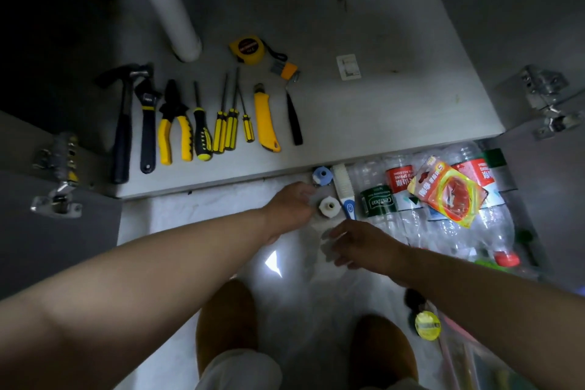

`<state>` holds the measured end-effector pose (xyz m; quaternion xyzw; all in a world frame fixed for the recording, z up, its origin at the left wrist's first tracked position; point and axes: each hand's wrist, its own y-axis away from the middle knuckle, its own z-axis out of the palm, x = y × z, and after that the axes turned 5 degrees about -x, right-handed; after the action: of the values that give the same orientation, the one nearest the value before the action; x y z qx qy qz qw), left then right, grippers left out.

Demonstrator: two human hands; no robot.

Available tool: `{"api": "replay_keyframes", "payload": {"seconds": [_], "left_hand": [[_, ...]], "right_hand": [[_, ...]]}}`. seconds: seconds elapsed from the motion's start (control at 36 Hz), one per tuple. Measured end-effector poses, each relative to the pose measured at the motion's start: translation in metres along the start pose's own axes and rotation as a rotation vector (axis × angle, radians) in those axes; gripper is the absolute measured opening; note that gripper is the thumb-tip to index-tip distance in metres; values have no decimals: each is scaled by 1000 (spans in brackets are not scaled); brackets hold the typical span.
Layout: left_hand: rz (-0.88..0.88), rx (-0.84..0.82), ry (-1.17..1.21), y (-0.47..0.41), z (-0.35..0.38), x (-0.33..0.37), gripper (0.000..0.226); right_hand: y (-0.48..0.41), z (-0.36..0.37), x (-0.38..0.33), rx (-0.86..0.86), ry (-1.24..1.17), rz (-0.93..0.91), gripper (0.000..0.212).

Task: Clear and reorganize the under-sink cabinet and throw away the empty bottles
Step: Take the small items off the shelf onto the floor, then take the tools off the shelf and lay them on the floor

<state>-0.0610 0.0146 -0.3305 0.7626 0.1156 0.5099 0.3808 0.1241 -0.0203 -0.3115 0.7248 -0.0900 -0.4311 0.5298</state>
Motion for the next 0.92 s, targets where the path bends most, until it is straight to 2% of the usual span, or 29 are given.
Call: {"api": "replay_keyframes", "payload": {"seconds": [0.11, 0.28, 0.36, 0.5, 0.56, 0.64, 0.72, 0.81, 0.92], "left_hand": [[69, -26, -178, 30, -24, 7, 34], [56, -22, -514, 86, -73, 26, 31], [-26, 15, -620, 119, -98, 33, 30], [-64, 79, -663, 154, -128, 37, 26], [-66, 122, -665, 152, -137, 38, 29], [-26, 216, -602, 131, -143, 37, 28], [41, 295, -585, 100, -143, 39, 30], [113, 356, -630, 70, -138, 49, 33], [233, 412, -673, 33, -141, 70, 41]], "right_hand": [[7, -9, -22, -4, 93, -102, 20], [15, -22, -65, 141, 298, -277, 15], [24, -25, -92, 111, 489, -274, 17], [39, -23, -138, 51, 918, -252, 27], [40, -21, -152, 67, 1010, -244, 29], [29, -23, -165, 116, 1032, -267, 27], [4, -28, -171, 254, 944, -334, 25], [-21, -32, -172, 400, 843, -341, 34], [-47, -35, -170, 447, 812, -328, 44]]}}
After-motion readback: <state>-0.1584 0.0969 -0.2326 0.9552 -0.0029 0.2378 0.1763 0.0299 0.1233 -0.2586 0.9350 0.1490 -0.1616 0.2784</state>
